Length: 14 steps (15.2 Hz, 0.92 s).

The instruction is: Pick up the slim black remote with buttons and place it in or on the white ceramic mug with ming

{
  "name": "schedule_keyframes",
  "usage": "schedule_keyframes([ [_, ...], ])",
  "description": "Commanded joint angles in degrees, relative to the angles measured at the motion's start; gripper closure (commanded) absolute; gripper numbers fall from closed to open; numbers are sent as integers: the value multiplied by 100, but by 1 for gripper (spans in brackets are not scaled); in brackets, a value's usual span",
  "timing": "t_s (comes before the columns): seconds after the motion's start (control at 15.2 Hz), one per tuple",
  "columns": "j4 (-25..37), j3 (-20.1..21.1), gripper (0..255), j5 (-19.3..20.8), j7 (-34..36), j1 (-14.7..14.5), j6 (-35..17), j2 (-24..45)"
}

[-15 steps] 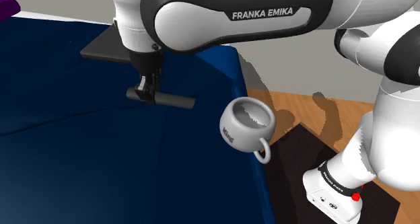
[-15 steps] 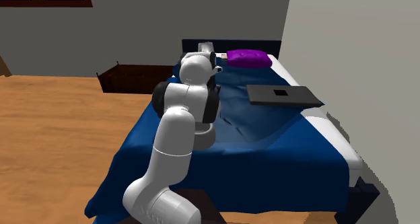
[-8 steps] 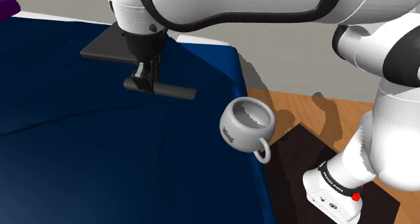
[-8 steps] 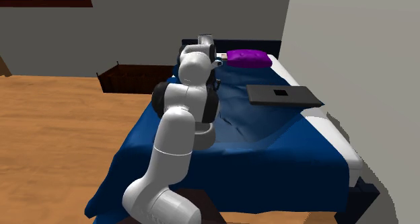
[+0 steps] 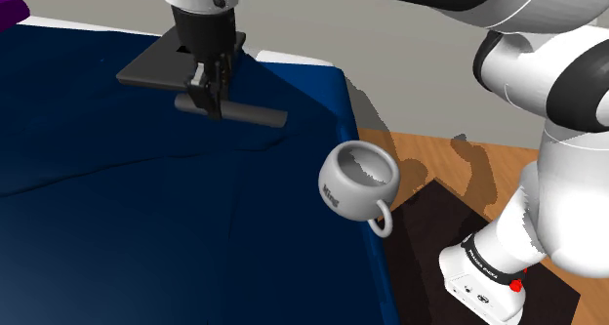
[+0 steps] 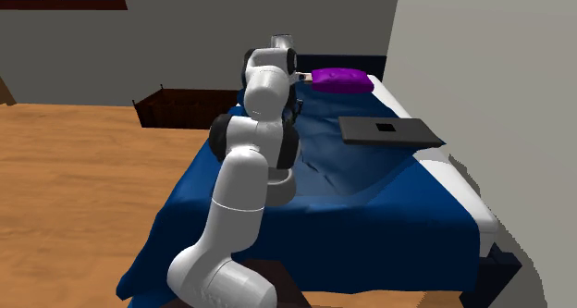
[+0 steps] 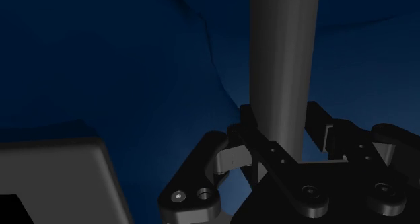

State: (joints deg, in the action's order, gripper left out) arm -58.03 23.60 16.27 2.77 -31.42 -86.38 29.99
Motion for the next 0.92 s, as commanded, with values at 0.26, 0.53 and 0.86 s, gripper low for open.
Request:
schedule_keyframes([
  [0.26,-1298,123,255,-330,-13,391,-338,-991],
  [0.53,-2935,168,255,-823,-152,766,-863,-2214],
  [0.86,-4490,71,255,-1397,-451,947,-1208,-3573],
])
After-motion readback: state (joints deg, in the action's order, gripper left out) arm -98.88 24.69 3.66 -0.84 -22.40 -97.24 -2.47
